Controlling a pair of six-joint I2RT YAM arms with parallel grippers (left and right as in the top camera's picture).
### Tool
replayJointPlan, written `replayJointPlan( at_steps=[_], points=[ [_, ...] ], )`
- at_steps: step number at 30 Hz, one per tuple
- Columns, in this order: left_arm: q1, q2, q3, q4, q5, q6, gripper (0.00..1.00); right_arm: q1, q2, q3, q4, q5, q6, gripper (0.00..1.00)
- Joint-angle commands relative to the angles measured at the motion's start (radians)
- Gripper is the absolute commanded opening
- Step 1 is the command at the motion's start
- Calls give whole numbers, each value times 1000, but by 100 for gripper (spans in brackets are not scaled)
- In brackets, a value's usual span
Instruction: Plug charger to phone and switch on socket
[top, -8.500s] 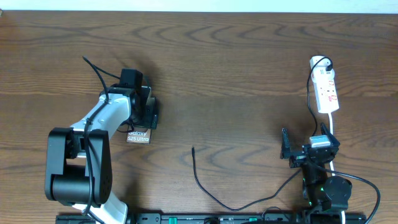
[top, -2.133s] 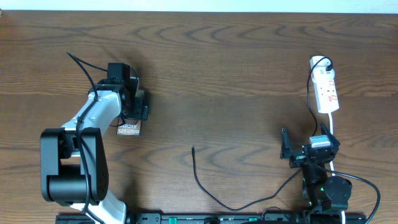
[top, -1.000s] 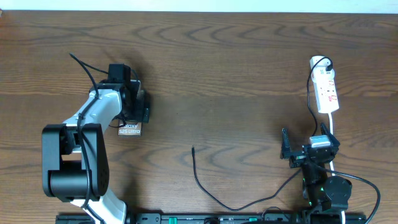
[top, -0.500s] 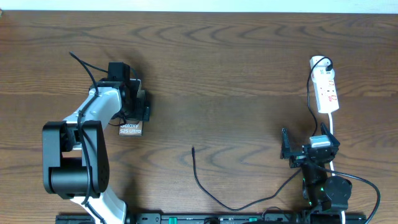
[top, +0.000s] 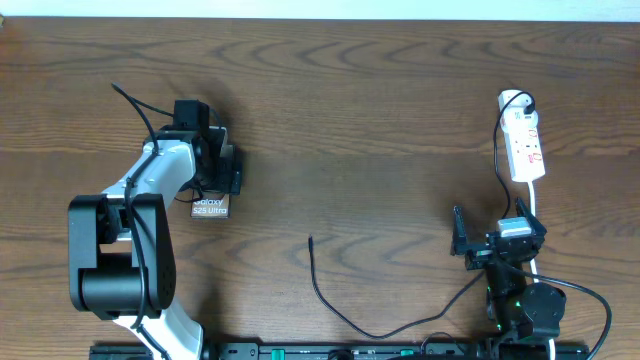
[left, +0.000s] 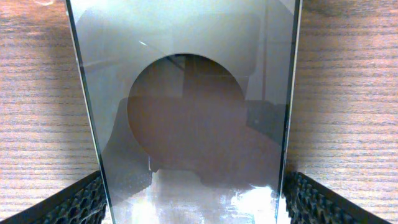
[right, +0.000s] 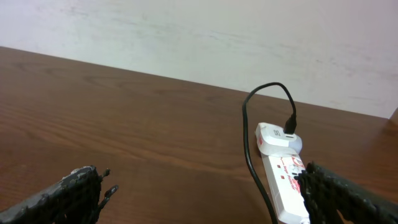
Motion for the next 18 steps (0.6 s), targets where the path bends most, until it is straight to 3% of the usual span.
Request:
replayJointPlan(
  at_steps=[1, 18],
  points=[
    [-1, 86, -44, 0, -55, 26, 89, 4, -3, -1, -4, 0, 11, 99],
    [-1, 86, -44, 1, -91, 36, 89, 4, -3, -1, -4, 0, 11, 99]
  ],
)
